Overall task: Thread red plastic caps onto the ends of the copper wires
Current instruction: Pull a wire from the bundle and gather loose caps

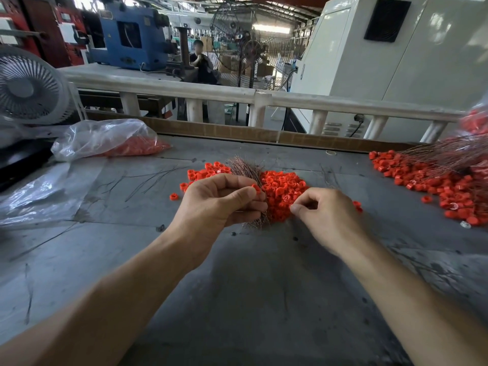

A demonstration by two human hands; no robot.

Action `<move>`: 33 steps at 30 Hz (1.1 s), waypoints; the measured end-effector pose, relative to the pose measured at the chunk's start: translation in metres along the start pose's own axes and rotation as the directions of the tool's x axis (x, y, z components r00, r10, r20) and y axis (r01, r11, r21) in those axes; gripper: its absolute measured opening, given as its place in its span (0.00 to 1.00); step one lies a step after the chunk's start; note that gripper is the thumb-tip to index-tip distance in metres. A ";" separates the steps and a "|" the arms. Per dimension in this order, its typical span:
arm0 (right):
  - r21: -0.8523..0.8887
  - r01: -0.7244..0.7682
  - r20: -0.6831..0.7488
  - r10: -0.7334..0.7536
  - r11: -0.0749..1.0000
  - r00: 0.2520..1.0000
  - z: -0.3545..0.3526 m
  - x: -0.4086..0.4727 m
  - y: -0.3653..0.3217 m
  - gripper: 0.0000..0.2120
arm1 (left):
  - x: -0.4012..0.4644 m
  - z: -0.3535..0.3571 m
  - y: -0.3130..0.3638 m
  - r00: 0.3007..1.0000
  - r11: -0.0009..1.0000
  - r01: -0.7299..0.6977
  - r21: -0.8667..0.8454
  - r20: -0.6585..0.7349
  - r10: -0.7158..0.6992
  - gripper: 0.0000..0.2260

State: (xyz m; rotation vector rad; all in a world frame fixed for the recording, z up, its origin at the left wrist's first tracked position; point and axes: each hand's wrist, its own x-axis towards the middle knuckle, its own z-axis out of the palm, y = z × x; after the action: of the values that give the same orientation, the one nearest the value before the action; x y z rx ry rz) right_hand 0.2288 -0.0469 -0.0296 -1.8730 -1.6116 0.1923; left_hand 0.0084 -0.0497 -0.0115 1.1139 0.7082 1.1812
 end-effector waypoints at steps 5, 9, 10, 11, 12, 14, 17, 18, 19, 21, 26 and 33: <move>0.456 0.056 -0.005 -0.060 0.888 0.998 -0.013 -0.005 -0.014 0.06 | 0.000 0.000 0.000 1.000 1.000 -0.005 0.003 0.002 0.005 0.13; 0.692 0.133 -0.012 -0.173 0.709 0.985 -0.016 -0.012 -0.032 0.03 | 0.000 0.001 -0.001 1.000 1.000 -0.014 0.012 0.005 0.014 0.13; 0.720 0.140 -0.009 -0.193 0.679 0.981 -0.016 -0.013 -0.034 0.04 | 0.000 0.001 -0.001 1.000 1.000 -0.016 0.011 0.004 0.015 0.13; 0.745 0.138 0.000 -0.207 0.652 0.978 -0.015 -0.014 -0.036 0.04 | 0.000 0.001 -0.001 1.000 1.000 -0.017 0.012 0.002 0.017 0.13; 0.770 0.129 0.011 -0.216 0.624 0.976 -0.014 -0.015 -0.037 0.04 | 0.001 0.001 -0.001 1.000 1.000 -0.019 0.014 0.001 0.019 0.13; 0.811 0.107 0.035 -0.231 0.575 0.972 -0.013 -0.017 -0.038 0.05 | 0.000 0.001 -0.002 1.000 1.000 -0.023 0.015 0.002 0.023 0.13; 0.804 0.117 0.046 -0.256 0.583 0.966 -0.012 -0.017 -0.038 0.06 | 0.000 0.001 -0.001 0.999 0.999 -0.032 0.019 0.009 0.032 0.11; 0.791 0.128 0.043 -0.263 0.598 0.964 -0.012 -0.018 -0.038 0.06 | 0.000 0.001 -0.001 0.999 0.999 -0.034 0.021 0.012 0.034 0.11; 0.778 0.138 0.040 -0.267 0.614 0.963 -0.011 -0.018 -0.038 0.07 | 0.000 0.001 -0.001 0.999 0.999 -0.035 0.024 0.014 0.034 0.11; 0.756 0.151 0.030 -0.263 0.637 0.964 -0.011 -0.019 -0.040 0.09 | -0.001 0.001 -0.001 0.999 0.999 -0.036 0.030 0.013 0.036 0.11; 0.678 0.221 -0.036 -0.269 0.701 0.962 -0.014 -0.024 -0.043 0.06 | -0.001 0.003 -0.001 0.999 0.998 -0.052 0.039 0.017 0.051 0.10; 0.470 0.341 -0.120 -0.324 0.814 0.938 -0.017 -0.031 -0.051 0.03 | -0.002 0.003 -0.001 0.995 0.991 -0.089 0.096 0.051 0.084 0.12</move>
State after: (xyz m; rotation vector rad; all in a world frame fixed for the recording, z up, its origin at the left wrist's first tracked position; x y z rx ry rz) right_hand 0.1882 -0.0803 0.0026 -1.1864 -1.6515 0.3715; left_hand 0.0114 -0.0530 -0.0121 1.2613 0.6938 1.2001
